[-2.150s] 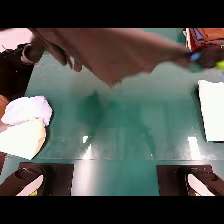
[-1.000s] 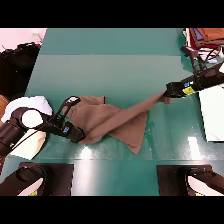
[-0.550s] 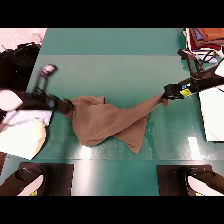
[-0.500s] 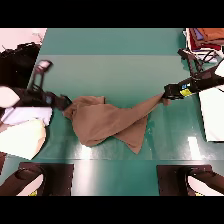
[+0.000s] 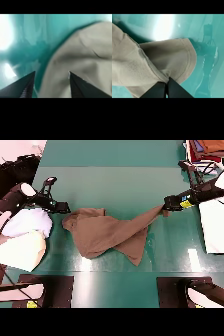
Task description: Fold the shirts.
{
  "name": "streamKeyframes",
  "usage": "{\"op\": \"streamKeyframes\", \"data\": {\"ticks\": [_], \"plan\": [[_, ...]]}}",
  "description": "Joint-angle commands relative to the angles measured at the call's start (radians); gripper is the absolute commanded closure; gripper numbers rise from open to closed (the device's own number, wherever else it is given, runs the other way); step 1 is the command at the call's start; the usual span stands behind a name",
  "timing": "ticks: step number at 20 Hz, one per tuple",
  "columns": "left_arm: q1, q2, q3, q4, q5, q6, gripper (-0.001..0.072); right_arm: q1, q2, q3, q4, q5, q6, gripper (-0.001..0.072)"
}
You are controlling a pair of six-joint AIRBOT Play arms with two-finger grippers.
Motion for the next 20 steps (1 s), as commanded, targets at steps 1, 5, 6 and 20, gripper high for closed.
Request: {"op": "streamKeyframes", "data": {"ticks": [1, 5, 6, 20], "plan": [[0.006, -0.112, 0.054, -0.077, -0.022, 0.076, 0.0206, 0.001, -0.001, 0.0, 0.0, -0.001, 0.012, 0.07], [0.006, -0.122, 0.053, -0.1, -0.064, 0.106, 0.0206, 0.001, -0.001, 0.0, -0.001, -0.002, 0.012, 0.07], [0.006, -0.122, 0.053, -0.1, -0.069, 0.107, 0.0207, 0.001, -0.001, 0.0, 0.0, -0.003, 0.012, 0.07], [0.046, 0.14, 0.281, -0.114, -0.127, 0.076, 0.0679, -0.054, 0.0, 0.252, -0.004, 0.035, 0.011, 0.07]]}}
